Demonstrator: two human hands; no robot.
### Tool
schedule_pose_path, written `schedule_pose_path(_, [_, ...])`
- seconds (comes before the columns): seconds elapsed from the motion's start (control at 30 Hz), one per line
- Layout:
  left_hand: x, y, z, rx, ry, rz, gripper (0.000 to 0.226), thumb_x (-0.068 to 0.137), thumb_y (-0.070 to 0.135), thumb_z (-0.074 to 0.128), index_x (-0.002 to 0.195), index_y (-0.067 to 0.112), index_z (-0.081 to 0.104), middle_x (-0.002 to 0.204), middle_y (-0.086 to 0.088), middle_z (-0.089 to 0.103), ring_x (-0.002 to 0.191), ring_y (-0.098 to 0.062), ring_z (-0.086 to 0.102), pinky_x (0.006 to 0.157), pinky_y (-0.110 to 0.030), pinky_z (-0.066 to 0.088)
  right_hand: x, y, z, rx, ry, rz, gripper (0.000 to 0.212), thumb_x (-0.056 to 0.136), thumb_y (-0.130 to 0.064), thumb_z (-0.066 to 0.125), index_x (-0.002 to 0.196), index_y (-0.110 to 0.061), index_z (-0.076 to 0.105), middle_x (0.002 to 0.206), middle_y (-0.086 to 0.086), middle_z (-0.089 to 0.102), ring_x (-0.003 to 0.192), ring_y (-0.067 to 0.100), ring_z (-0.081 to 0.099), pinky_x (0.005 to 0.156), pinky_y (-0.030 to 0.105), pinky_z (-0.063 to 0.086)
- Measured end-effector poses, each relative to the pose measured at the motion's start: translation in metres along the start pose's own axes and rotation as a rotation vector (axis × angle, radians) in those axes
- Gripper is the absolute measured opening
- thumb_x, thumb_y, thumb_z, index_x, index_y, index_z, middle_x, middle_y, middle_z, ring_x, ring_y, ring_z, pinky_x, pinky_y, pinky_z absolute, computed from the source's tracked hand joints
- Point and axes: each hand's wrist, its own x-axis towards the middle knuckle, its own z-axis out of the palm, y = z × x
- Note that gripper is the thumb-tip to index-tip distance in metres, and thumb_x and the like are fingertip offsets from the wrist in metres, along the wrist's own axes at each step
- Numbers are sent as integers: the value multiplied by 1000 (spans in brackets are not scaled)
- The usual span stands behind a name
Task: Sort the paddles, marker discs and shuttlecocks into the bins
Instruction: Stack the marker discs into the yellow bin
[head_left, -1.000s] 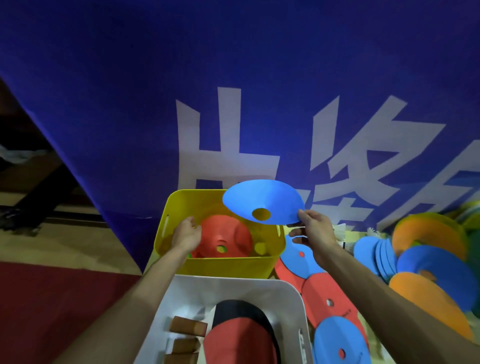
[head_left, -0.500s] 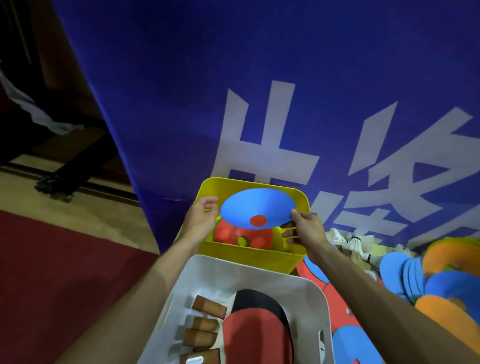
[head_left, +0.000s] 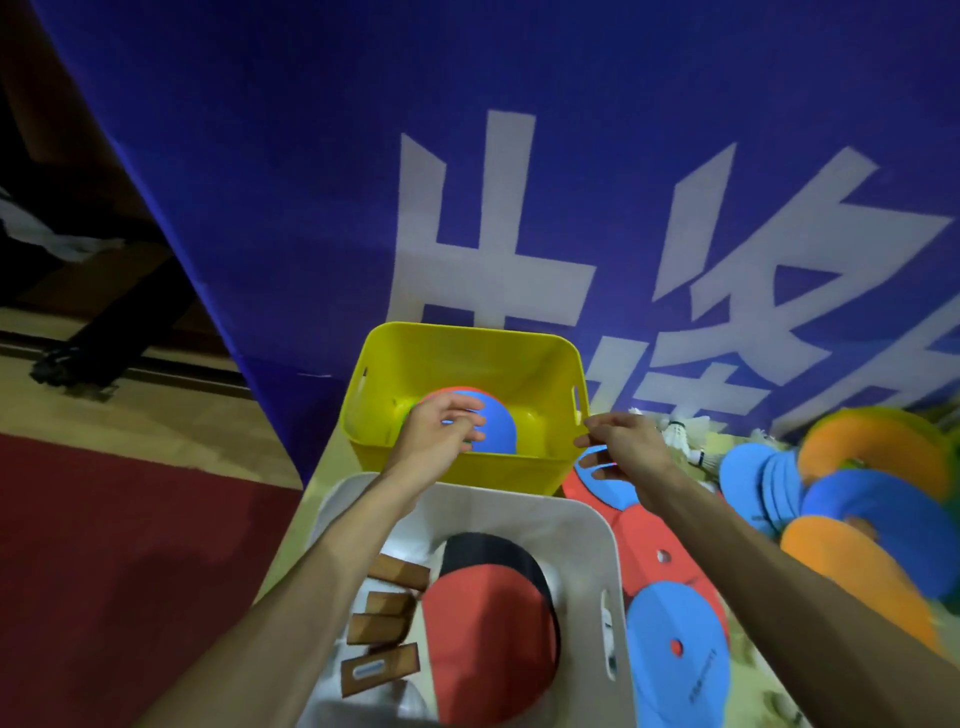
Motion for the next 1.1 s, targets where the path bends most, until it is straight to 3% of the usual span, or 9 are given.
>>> schedule_pose_path(0.2, [-12,10,50,10,-60,15,26,90,-6,44,95,10,64,86,-6,68,72,-15,65,70,-25,51,-15,28,-53,114,52,27,19,95,-5,46,105,-4,61,89,15,68,58,22,59,46,23,48])
schedule_pose_path(0.4, [-27,26,115,48,-148,48,29,91,-4,46,87,18,64,80,-5,70,70,-14,66,68,-24,50,-22,67,-117,209,119,-12,21,92,0,48,106,-3,62,78,8,67,52,20,58,44,25,48])
schedule_pose_path(0.67, [-51,31,227,92,-235,16,25,90,-4,50,85,15,65,77,-5,70,67,-15,67,69,-30,50,-30,137,-216,300,159,21,20,99,-11,45,106,1,61,80,14,63,52,21,54,47,28,40])
schedule_pose_path(0.87, [-72,12,300,124,-224,-46,26,91,-3,49,89,15,67,73,-1,72,70,-15,68,69,-30,54,-23,203,-292,236,211,82,20,98,-22,52,105,-5,60,87,13,65,56,22,57,49,32,44])
schedule_pose_path(1.0, [-82,1,335,152,-253,-100,22,93,0,49,95,13,66,81,-7,72,74,-18,67,71,-31,54,-13,246,-330,134,357,145,19,93,-19,55,103,-3,60,76,12,65,53,24,59,50,33,49])
schedule_pose_path(1.1, [-86,-6,354,143,-262,-149,19,93,1,50,100,12,65,85,-11,71,75,-20,66,67,-28,52,-9,277,-348,-30,458,188,25,93,-28,55,103,-5,56,77,14,62,60,23,63,51,36,56])
